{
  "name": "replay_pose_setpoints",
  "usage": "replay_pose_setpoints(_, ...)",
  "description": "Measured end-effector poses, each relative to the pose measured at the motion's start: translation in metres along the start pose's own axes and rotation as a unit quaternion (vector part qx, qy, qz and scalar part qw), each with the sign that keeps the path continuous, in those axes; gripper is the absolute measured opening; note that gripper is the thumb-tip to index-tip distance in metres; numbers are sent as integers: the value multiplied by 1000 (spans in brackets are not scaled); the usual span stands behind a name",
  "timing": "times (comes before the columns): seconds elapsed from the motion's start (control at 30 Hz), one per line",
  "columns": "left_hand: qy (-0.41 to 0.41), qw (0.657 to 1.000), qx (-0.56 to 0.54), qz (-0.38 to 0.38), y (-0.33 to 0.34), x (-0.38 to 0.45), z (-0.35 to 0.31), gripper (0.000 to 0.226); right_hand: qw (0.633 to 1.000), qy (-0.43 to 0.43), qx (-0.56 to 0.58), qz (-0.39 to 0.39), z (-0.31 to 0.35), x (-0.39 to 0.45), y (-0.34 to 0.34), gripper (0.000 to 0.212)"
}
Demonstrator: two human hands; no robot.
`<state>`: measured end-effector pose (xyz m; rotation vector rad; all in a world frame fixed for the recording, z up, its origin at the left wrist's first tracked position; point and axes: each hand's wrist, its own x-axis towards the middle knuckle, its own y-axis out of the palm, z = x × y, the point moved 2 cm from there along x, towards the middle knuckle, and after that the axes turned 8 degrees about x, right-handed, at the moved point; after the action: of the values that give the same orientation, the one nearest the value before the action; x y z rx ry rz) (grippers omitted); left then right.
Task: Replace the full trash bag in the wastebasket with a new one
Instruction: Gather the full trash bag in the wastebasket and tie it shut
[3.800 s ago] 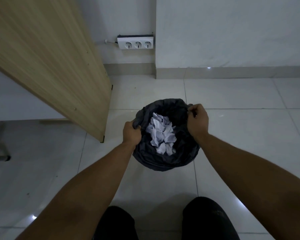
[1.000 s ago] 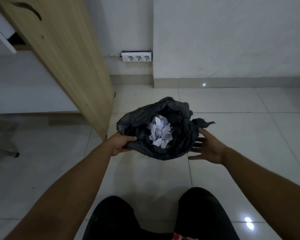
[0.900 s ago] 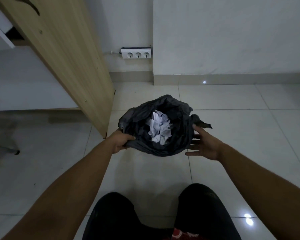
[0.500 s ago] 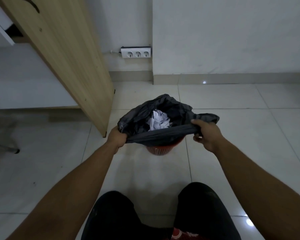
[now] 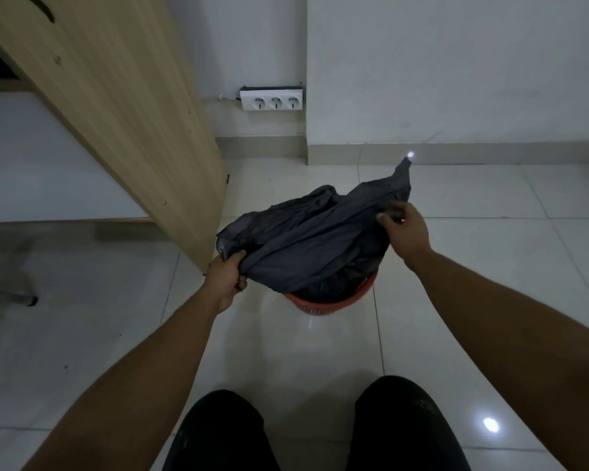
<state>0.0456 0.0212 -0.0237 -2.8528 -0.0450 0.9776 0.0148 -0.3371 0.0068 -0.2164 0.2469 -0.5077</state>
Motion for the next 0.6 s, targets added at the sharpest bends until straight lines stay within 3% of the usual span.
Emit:
replay_pose_setpoints(0.03,-11,1000,-15,12,0,2,-1,9,999,16,1,-46,0,8,0,44)
replay_pose_setpoints(0.1,-29,996,-69,58,-2,5,-3,21,990,84,-28,-107,-3,26,0,79)
replay_pose_setpoints(0.17,-35,978,-157,130,-8,7,-2,47,970,222,-18,-98,-7,39,4,127)
replay_pose_setpoints(0.2,-40,968,-190,161,-14,8,3,57,957,286,15,-53,-9,42,8,135)
replay_pose_setpoints(0.27,-67,954,-190,220,-28,10,17,75,929,362,64,47,-10,44,15,121)
replay_pose_setpoints(0.3,-88,952,-141,256,-32,11,26,93,922,373,74,67,-10,45,17,115)
replay_pose_setpoints(0.37,-108,940,62,317,-28,10,34,128,921,369,110,55,-15,51,20,98)
replay_pose_setpoints(0.43,-63,918,224,321,-12,12,27,141,921,346,176,19,-17,55,26,69)
replay_pose_setpoints(0.47,-16,929,220,299,-3,16,20,136,920,334,204,2,-18,56,29,58)
replay_pose_setpoints(0.53,55,969,103,217,14,23,6,110,913,307,267,-18,-16,55,32,44)
replay_pose_setpoints(0.6,102,986,12,131,26,25,-7,90,894,278,352,-21,-13,54,34,38)
